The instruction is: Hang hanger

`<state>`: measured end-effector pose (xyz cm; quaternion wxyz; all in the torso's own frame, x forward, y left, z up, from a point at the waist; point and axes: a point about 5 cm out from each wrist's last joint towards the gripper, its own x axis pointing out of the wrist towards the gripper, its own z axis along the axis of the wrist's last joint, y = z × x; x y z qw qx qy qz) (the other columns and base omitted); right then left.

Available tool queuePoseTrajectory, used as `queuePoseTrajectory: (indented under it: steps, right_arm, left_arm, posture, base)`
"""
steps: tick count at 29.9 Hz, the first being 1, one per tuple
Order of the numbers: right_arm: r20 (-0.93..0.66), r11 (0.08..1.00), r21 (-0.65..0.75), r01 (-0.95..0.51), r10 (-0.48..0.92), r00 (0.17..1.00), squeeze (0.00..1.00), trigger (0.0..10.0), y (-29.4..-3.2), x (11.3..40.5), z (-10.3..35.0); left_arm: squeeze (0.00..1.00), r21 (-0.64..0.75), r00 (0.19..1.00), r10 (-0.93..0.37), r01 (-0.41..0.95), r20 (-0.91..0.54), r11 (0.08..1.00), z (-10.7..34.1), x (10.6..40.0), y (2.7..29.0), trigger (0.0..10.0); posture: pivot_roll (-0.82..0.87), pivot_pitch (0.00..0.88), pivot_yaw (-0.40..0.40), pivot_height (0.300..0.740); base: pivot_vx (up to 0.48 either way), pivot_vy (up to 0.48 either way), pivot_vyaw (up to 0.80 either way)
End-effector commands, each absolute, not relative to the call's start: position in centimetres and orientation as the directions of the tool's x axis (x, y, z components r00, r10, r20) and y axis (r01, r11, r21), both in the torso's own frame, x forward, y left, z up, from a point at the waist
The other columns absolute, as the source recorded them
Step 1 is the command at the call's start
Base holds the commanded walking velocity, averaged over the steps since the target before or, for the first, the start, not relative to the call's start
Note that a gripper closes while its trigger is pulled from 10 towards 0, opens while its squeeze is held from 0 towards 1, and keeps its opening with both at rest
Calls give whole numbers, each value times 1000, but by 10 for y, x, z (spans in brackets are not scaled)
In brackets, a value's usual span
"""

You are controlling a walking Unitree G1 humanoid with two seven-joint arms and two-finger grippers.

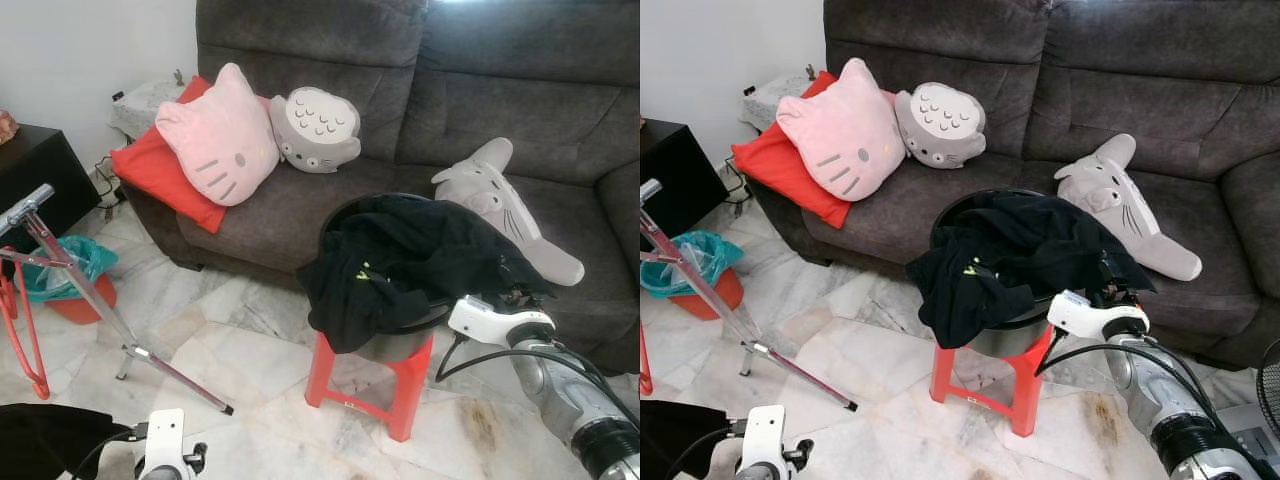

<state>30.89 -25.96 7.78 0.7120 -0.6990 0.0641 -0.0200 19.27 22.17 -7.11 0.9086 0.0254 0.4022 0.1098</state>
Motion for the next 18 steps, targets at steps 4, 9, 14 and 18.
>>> queuePoseTrajectory:
  steps: [4,9,14,18]
  right_arm:
    - [16,17,-1000,18,-79,997,0,10000,-254,317,93]
    - [46,22,-999,47,-61,997,0,10000,-251,317,96]
    - [91,23,-995,92,-62,994,0,10000,-250,314,97]
    - [141,35,-989,144,-68,988,0,10000,-248,310,99]
  left_arm:
    - [0,143,653,227,-180,-722,973,-71,193,223,10000]
    - [0,142,653,227,-181,-722,973,-70,193,223,10000]
    - [0,139,653,224,-179,-723,974,-71,193,223,10000]
    - [0,138,654,222,-178,-723,974,-71,193,222,10000]
  posture:
    - [-85,0,23,728]
    - [-83,0,23,728]
    - [-85,0,23,728]
    - [-84,0,23,728]
  base:
    - [0,0,0]
    - [0,0,0]
    - [0,0,0]
    - [0,0,0]
